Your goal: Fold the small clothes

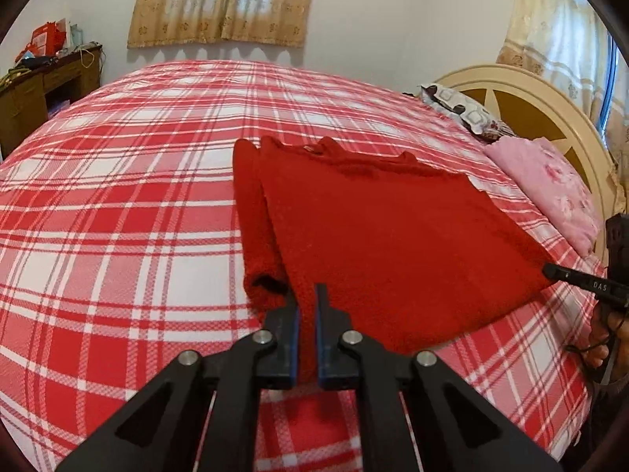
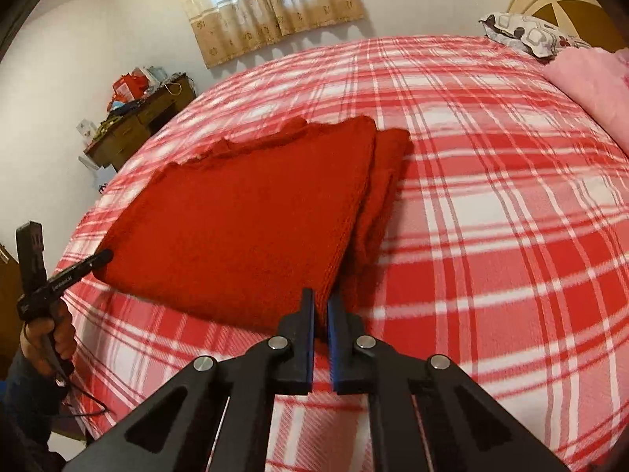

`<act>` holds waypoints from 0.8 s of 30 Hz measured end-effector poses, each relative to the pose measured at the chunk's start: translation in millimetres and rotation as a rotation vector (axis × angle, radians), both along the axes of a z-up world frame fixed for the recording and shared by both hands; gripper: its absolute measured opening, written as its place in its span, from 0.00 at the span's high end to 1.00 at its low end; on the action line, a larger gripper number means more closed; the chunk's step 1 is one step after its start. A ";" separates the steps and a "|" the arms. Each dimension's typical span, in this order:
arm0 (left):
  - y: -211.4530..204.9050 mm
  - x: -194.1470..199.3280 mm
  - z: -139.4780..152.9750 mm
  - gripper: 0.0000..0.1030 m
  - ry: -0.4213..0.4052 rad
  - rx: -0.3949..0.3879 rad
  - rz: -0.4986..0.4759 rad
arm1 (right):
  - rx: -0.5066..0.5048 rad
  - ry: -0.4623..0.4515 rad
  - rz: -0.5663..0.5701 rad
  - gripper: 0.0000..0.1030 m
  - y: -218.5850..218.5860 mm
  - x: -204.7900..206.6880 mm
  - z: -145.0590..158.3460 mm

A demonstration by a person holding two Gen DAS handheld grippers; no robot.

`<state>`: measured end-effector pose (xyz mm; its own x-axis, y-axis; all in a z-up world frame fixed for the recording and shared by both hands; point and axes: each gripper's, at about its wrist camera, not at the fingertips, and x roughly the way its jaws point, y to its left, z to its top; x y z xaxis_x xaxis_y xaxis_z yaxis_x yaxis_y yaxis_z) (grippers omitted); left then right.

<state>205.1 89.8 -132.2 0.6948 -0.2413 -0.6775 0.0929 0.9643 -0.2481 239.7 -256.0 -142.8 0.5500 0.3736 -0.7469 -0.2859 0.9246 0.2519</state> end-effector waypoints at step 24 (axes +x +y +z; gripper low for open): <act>10.7 4.2 -25.3 0.34 0.049 0.079 0.111 | -0.189 -0.085 0.052 0.58 66.6 26.3 19.3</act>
<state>209.3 100.4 -157.4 0.6796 -0.1094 -0.7254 -0.0255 0.9847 -0.1724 266.0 -189.4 -123.5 0.5978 0.2608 -0.7580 -0.3477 0.9364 0.0480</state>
